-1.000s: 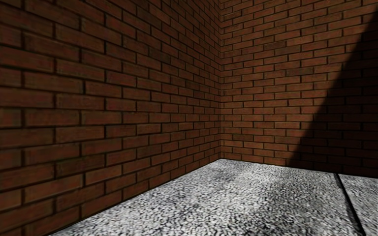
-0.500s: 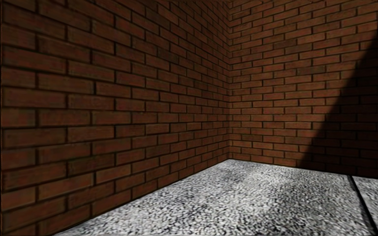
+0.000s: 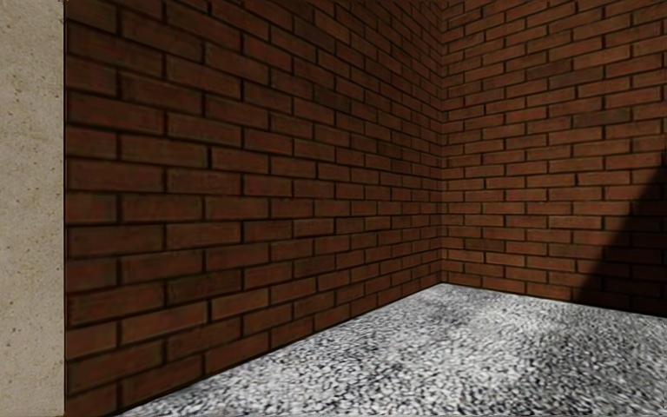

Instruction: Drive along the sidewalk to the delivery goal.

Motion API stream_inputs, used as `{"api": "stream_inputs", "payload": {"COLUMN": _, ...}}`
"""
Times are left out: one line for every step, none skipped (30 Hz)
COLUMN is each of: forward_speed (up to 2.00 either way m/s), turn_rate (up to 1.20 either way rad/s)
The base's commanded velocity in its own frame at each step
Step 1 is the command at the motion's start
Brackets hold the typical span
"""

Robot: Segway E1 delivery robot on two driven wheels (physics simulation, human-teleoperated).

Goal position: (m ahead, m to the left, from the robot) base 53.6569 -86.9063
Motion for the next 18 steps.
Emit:
{"api": "stream_inputs", "payload": {"forward_speed": 0.00, "turn_rate": 0.43}}
{"api": "stream_inputs", "payload": {"forward_speed": 0.00, "turn_rate": 0.43}}
{"api": "stream_inputs", "payload": {"forward_speed": 0.00, "turn_rate": 0.43}}
{"api": "stream_inputs", "payload": {"forward_speed": 0.00, "turn_rate": 0.44}}
{"api": "stream_inputs", "payload": {"forward_speed": 0.00, "turn_rate": 0.47}}
{"api": "stream_inputs", "payload": {"forward_speed": 0.00, "turn_rate": 0.50}}
{"api": "stream_inputs", "payload": {"forward_speed": 0.00, "turn_rate": 0.52}}
{"api": "stream_inputs", "payload": {"forward_speed": 0.00, "turn_rate": 0.52}}
{"api": "stream_inputs", "payload": {"forward_speed": 0.00, "turn_rate": 0.55}}
{"api": "stream_inputs", "payload": {"forward_speed": 0.00, "turn_rate": 0.56}}
{"api": "stream_inputs", "payload": {"forward_speed": 0.00, "turn_rate": 0.57}}
{"api": "stream_inputs", "payload": {"forward_speed": 0.00, "turn_rate": 0.57}}
{"api": "stream_inputs", "payload": {"forward_speed": 0.00, "turn_rate": 0.57}}
{"api": "stream_inputs", "payload": {"forward_speed": 0.00, "turn_rate": 0.57}}
{"api": "stream_inputs", "payload": {"forward_speed": 0.00, "turn_rate": 0.57}}
{"api": "stream_inputs", "payload": {"forward_speed": 0.00, "turn_rate": 0.57}}
{"api": "stream_inputs", "payload": {"forward_speed": 0.00, "turn_rate": 0.57}}
{"api": "stream_inputs", "payload": {"forward_speed": 0.00, "turn_rate": 0.57}}
